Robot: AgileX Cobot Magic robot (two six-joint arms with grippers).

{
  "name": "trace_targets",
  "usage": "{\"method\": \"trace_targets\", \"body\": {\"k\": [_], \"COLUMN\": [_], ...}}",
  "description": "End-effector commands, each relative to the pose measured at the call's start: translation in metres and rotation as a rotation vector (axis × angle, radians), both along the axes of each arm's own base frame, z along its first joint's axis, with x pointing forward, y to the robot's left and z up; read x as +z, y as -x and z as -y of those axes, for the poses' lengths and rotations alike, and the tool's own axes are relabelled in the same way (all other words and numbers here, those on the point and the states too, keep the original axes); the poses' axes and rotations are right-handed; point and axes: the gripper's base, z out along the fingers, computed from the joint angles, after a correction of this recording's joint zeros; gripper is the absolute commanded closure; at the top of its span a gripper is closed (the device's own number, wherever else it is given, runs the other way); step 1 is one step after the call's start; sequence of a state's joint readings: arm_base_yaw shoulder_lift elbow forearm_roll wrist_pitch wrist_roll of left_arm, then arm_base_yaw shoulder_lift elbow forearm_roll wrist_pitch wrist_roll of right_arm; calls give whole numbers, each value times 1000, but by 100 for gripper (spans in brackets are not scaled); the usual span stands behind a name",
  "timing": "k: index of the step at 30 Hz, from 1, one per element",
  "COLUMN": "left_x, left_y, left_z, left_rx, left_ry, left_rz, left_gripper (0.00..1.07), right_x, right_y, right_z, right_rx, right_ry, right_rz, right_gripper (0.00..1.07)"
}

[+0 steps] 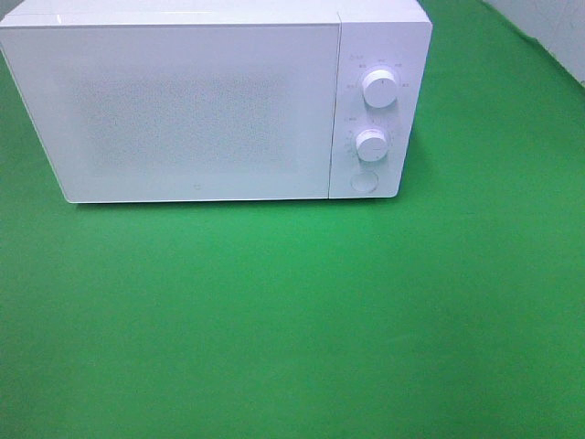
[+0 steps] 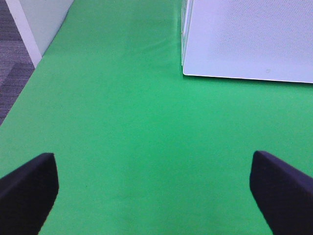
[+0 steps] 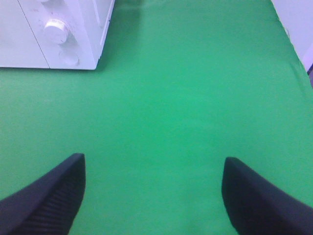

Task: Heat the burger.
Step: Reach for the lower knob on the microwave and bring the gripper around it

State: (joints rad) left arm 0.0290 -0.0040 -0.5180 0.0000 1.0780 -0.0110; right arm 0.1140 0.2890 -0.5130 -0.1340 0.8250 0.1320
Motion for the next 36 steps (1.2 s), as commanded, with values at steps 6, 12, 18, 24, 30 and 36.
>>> {"method": "trace_targets", "body": {"k": [6,12,18,24,30,36], "left_x": [0,0,0,0,0,0], "left_y": [2,2,2,2,2,2], "left_z": [0,0,0,0,0,0], "left_rx": [1,1,1,1,1,1], "left_ry": [-1,-1,-1,-1,-1,-1], "left_rz": [25,25,25,25,25,25], "left_gripper": [6,6,6,6,6,6], "right_x": [-2,-3,-8,-19,-37,-50], "right_y": [-31,-58,-89,-114,-142,-158], "right_z": [-7,-11,-16,-20,-24,-26], "right_rx": [29,44,60,70,79,86], "right_ry": [-38,-38,-40,-41,-48,-51], "right_rz": [56,88,97,78,52,38], "right_gripper": [33,33,33,33,33,33]}}
